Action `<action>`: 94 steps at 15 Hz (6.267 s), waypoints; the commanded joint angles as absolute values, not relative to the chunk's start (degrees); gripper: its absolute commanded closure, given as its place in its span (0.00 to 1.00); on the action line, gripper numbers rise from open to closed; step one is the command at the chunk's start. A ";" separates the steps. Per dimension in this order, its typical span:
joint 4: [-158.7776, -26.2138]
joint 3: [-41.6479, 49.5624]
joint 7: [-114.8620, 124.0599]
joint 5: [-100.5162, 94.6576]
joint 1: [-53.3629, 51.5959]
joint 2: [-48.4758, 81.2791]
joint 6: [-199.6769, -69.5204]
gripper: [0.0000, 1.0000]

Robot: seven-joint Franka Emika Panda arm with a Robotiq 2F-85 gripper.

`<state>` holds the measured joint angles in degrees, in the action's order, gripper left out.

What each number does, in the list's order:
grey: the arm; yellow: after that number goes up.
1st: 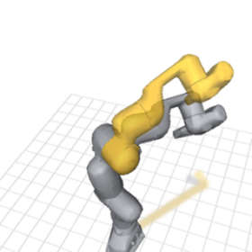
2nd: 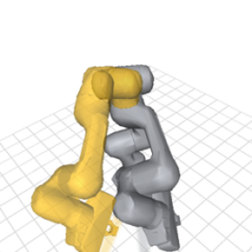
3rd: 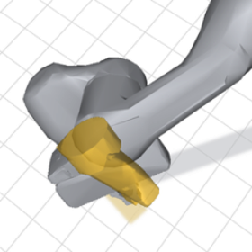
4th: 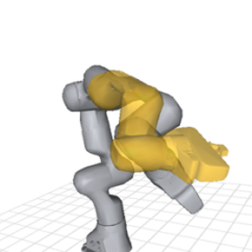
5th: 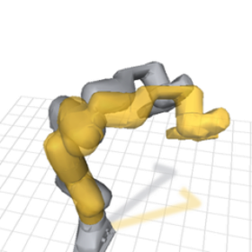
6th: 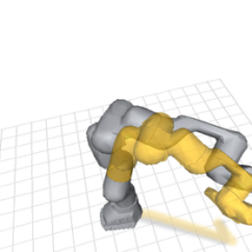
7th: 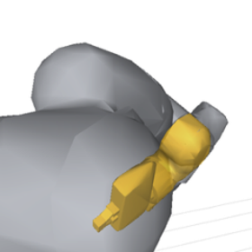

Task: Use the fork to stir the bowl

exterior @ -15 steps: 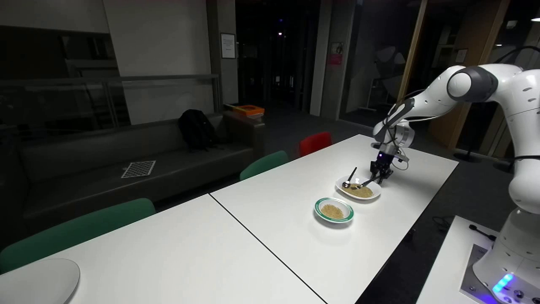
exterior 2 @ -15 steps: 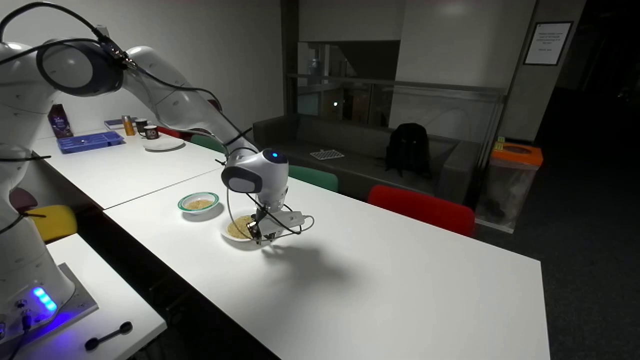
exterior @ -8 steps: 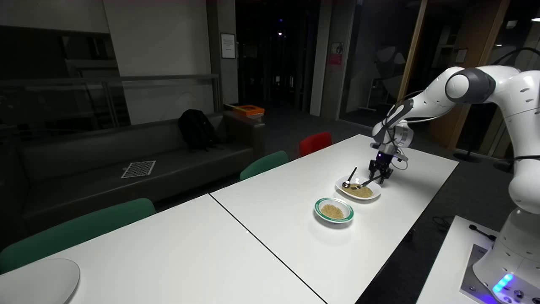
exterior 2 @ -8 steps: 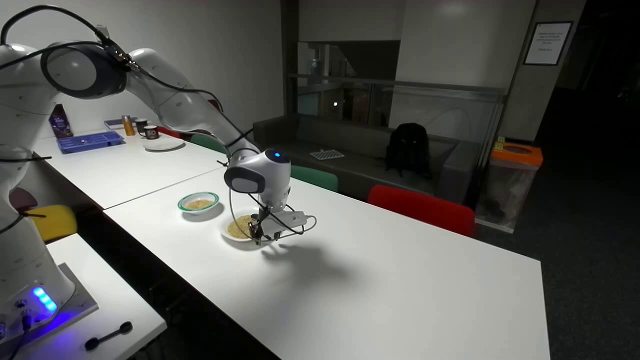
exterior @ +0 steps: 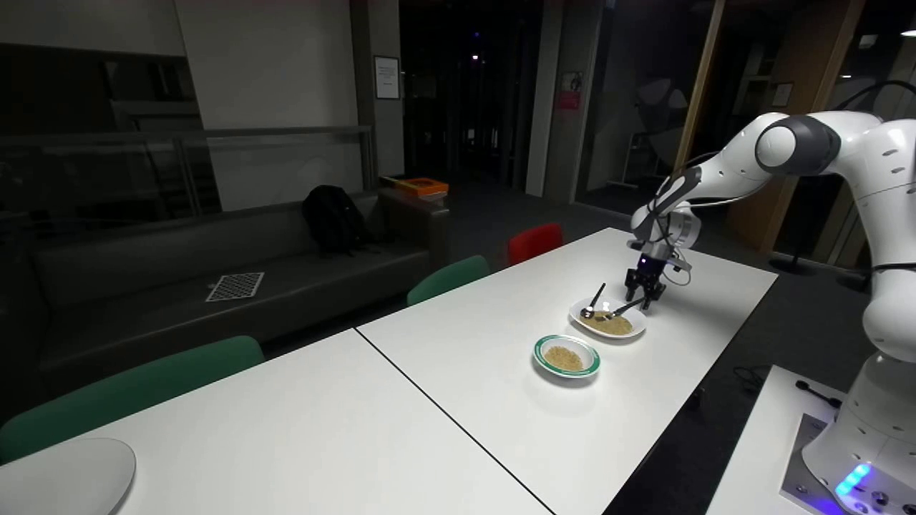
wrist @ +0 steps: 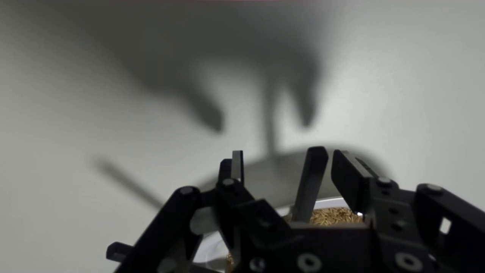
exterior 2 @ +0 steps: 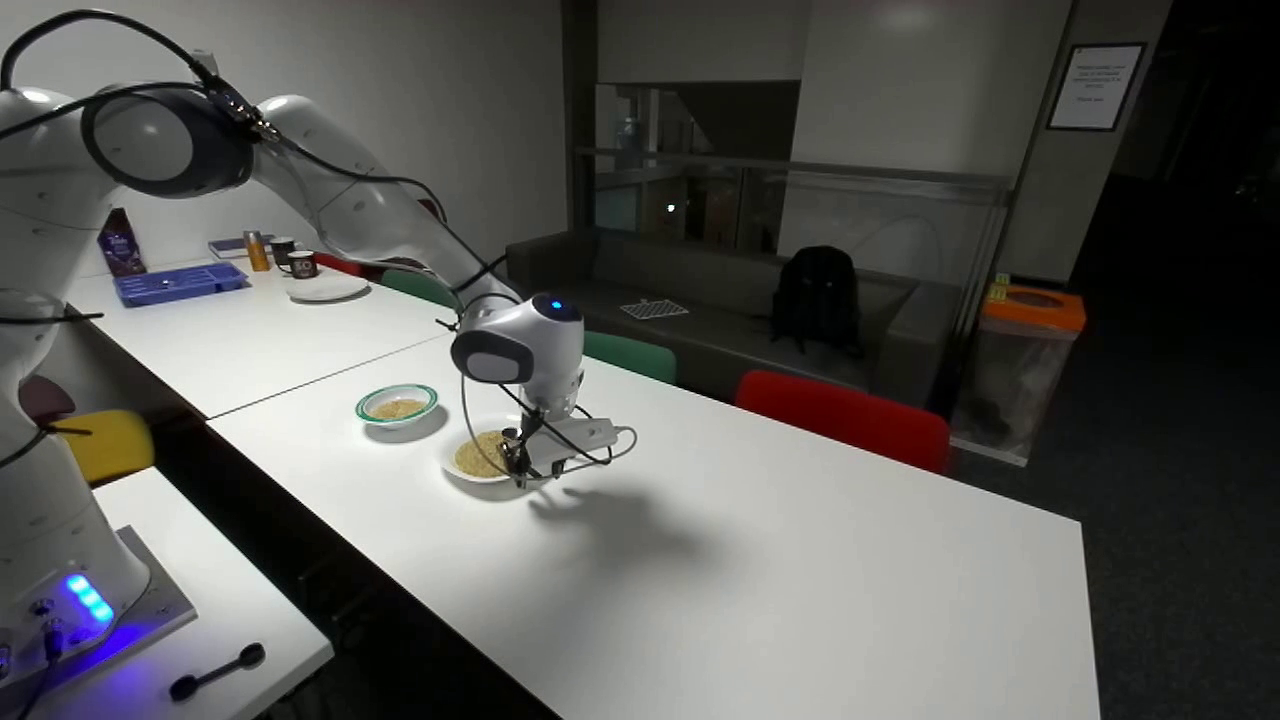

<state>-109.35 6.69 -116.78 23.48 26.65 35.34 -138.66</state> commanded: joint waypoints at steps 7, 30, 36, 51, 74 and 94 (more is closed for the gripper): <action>-108.54 5.92 -114.31 21.34 27.85 34.64 -137.78 0.52; -108.76 6.05 -112.79 19.20 27.39 33.63 -137.20 1.00; -108.52 6.09 -111.25 18.32 27.28 33.71 -136.85 0.97; -111.18 7.06 -108.22 11.94 24.81 27.53 -136.81 0.97; -131.27 17.33 -56.70 -47.65 6.73 4.68 -148.11 0.97; -129.79 15.27 -58.10 -45.76 8.63 6.98 -148.64 0.89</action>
